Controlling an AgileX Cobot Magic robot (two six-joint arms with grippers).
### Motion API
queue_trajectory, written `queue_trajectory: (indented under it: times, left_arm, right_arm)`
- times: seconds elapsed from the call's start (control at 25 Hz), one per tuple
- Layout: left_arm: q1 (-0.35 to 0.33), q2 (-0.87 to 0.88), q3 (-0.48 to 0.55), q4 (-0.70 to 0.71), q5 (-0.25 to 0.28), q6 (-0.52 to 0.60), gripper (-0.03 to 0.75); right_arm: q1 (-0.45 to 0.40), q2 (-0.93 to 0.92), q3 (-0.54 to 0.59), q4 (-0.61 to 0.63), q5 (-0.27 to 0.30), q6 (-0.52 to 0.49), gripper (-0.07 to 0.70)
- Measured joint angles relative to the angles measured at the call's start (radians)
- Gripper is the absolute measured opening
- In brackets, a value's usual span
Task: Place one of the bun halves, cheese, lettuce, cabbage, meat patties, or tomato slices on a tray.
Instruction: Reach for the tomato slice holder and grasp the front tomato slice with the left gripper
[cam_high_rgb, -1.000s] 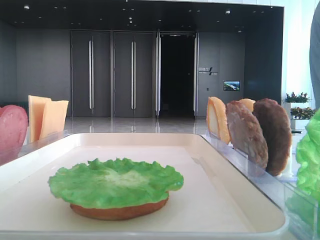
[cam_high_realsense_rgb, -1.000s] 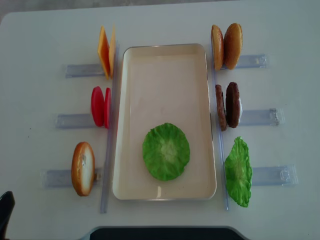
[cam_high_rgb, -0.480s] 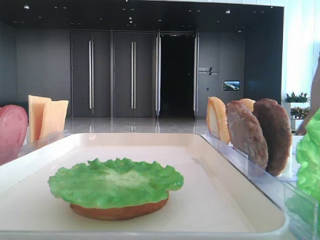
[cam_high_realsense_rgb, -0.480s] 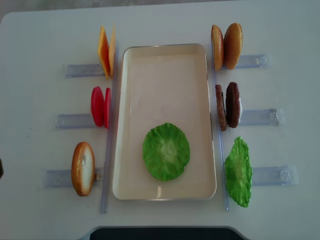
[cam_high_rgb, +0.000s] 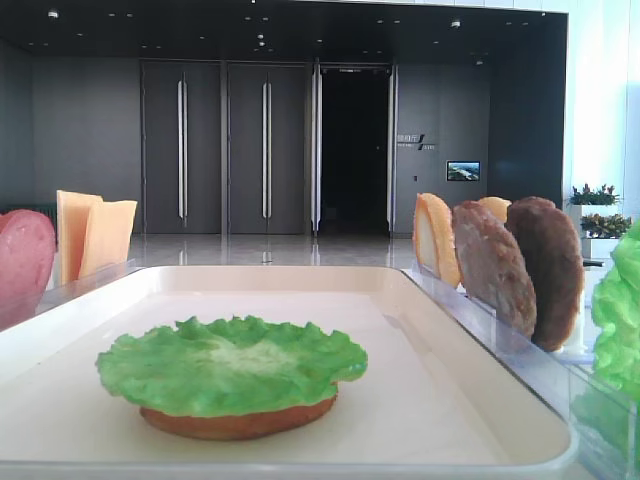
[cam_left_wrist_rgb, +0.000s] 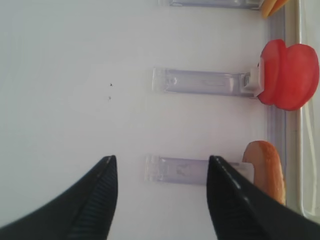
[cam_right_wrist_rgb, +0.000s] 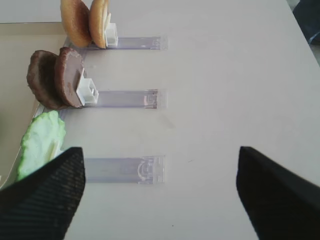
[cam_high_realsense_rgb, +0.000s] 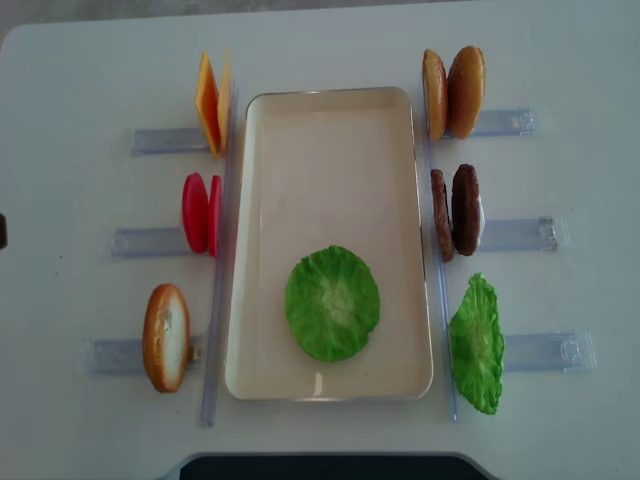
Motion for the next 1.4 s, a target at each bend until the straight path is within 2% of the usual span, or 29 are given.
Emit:
queue_trajectory:
  times: [0.28,0.6,0.76,0.96,1.04,1.4]
  left_arm:
    - [0.000,0.267,-0.104,0.003,-0.048,-0.070,0.433]
    - [0.000,0.472,-0.235,0.011,-0.054,-0.126,0.433]
    - [0.000,0.513,-0.256,0.028,-0.056,-0.133,0.444]
    - [0.000,0.528,-0.257,0.029,-0.051,-0.135,0.550]
    - [0.000,0.529,-0.257,0.029,-0.042,-0.135,0.568]
    - [-0.001,0.531,-0.257,-0.018,0.008,-0.157,0.579]
  right_arm:
    - [0.000,0.000,0.000,0.000,0.000,0.000,0.584]
    - [0.000,0.000,0.000,0.000,0.000,0.000,0.584]
    - [0.000,0.000,0.000,0.000,0.000,0.000,0.584]
    - [0.000,0.000,0.000,0.000,0.000,0.000,0.584]
    - [0.000,0.000,0.000,0.000,0.000,0.000,0.584]
    - [0.000,0.000,0.000,0.000,0.000,0.000,0.584]
